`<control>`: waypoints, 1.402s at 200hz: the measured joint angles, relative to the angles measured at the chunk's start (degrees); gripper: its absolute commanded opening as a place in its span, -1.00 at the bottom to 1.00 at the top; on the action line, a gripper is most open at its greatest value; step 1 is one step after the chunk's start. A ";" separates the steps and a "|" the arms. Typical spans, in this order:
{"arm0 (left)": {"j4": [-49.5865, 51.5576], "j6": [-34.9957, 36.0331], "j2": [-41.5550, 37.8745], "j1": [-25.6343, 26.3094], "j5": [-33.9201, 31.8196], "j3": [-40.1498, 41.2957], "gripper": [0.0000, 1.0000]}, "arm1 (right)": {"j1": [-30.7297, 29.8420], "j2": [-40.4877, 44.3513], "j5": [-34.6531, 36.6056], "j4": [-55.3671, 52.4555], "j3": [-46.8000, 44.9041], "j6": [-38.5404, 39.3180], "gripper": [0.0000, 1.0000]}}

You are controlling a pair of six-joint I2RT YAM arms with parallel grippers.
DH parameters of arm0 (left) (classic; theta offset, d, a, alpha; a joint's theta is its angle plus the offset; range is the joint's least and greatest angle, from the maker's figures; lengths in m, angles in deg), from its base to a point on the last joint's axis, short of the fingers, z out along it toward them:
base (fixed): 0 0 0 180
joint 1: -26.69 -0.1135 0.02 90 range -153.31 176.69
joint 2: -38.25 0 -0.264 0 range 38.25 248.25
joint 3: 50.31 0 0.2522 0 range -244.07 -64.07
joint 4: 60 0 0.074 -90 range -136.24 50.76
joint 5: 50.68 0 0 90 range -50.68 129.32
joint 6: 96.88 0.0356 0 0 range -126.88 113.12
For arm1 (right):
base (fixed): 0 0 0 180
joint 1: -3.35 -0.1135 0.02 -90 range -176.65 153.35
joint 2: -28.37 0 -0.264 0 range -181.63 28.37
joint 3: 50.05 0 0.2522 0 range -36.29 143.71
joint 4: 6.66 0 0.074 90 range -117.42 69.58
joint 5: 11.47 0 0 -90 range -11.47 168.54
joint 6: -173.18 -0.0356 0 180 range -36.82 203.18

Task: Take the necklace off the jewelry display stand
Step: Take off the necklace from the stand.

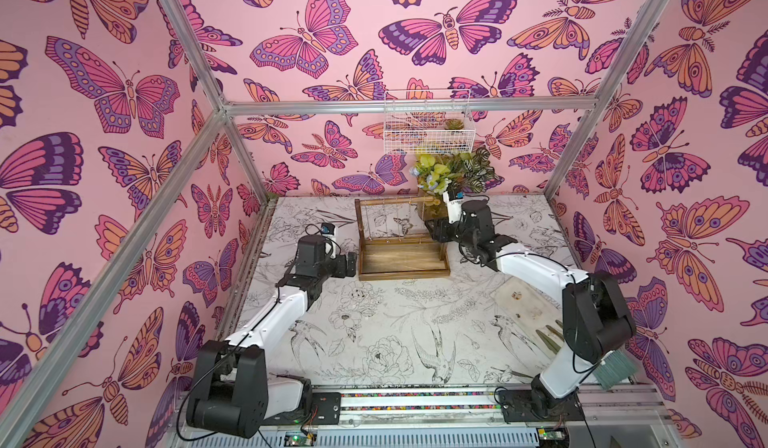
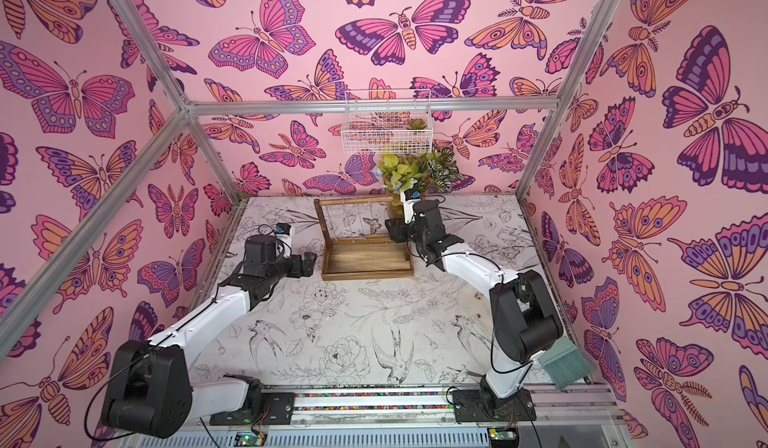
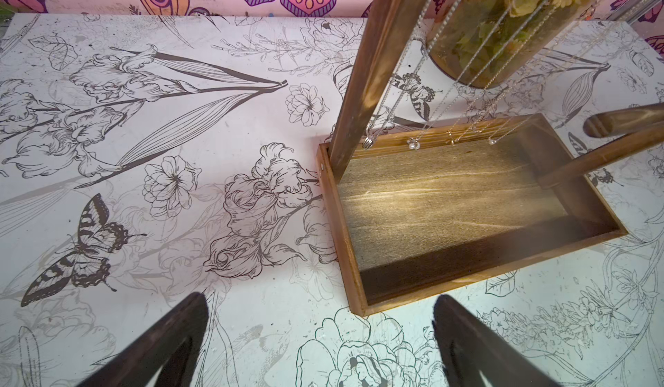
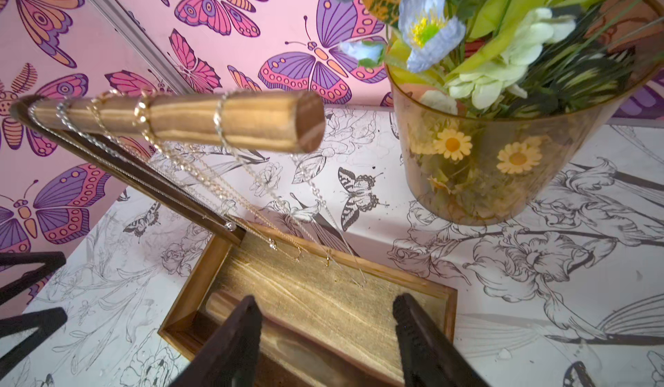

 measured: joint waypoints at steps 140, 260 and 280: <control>0.00 0.50 1.14 0.00 -0.02 -0.17 1.00 | 0.31 -7.80 -0.57 10.40 4.92 -1.75 0.28; 0.00 1.09 1.62 0.00 -0.04 -0.22 1.00 | 0.28 -8.11 -0.09 11.80 5.99 -2.34 -0.63; 0.00 1.09 1.62 0.00 -0.04 -0.22 1.00 | 0.28 -8.11 -0.09 11.82 5.99 -2.38 -0.72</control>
